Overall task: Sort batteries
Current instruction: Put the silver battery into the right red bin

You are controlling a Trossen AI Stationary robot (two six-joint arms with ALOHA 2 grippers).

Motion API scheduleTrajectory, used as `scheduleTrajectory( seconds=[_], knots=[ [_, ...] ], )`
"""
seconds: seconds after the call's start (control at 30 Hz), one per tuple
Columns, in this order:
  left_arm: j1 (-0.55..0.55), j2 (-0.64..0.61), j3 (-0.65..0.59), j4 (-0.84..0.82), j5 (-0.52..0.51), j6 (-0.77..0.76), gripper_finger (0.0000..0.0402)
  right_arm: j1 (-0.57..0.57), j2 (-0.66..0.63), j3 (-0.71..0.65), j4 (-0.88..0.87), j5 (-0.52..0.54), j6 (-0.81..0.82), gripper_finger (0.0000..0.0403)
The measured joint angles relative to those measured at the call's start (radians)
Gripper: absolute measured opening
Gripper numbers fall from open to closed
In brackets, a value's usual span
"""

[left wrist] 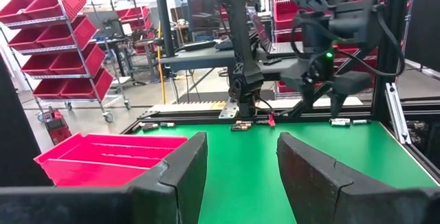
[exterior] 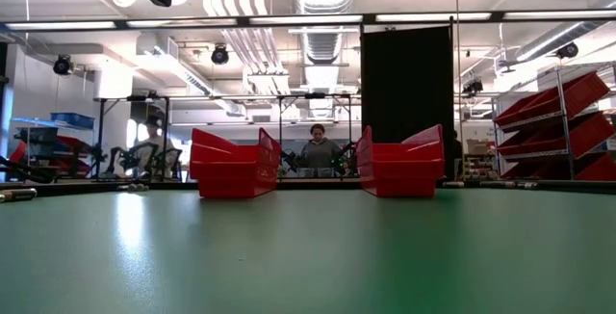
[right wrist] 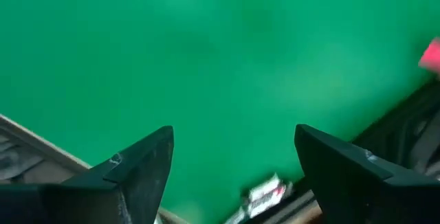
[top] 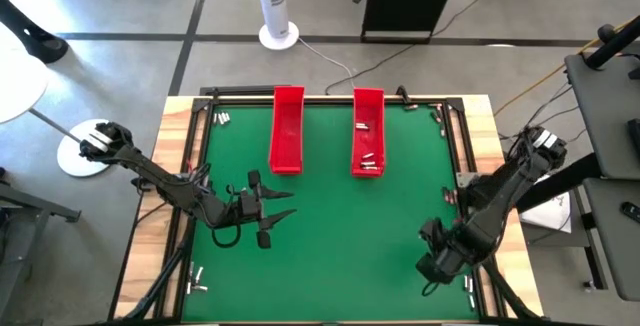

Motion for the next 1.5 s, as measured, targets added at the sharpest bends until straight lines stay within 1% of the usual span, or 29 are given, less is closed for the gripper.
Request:
scheduleTrajectory(
  seconds=[0.1,0.2,0.3,0.43,0.57,0.73,0.83,1.03,1.3,1.5],
  knots=[
    [0.000,0.000,0.000,-0.001,0.001,0.000,0.0158,0.047,0.040,0.000,0.052,-0.030,0.016,0.0283],
    [0.000,0.000,0.000,-0.001,0.001,0.000,0.0158,0.090,0.094,0.000,0.096,-0.048,-0.035,0.0276],
    [0.000,0.000,0.000,-0.001,0.002,0.000,0.0158,0.110,0.157,0.000,0.093,-0.157,-0.058,0.0275],
    [0.000,0.000,0.000,-0.001,0.002,0.000,0.0158,0.113,0.233,0.000,0.095,-0.309,-0.099,0.0285],
    [0.000,0.000,0.000,0.000,0.002,0.000,0.0158,0.113,0.280,0.000,0.098,-0.391,-0.164,0.0294],
    [-0.001,0.000,0.000,-0.001,0.002,-0.001,0.0158,0.119,0.310,0.001,0.098,-0.422,-0.255,0.0297],
    [-0.001,0.000,0.000,-0.002,0.002,-0.029,0.0158,0.119,0.327,0.001,0.092,-0.433,-0.315,0.0296],
    [0.000,0.006,0.000,-0.002,0.001,-0.052,0.0158,0.119,0.361,-0.001,0.093,-0.518,-0.377,0.0298],
    [0.000,0.029,0.000,0.000,0.001,-0.050,0.0158,0.147,0.399,-0.001,0.096,-0.522,-0.429,0.0313],
    [0.000,0.029,0.000,0.017,0.000,-0.049,0.0158,0.158,0.434,-0.002,0.086,-0.527,-0.499,0.0302]
  ],
)
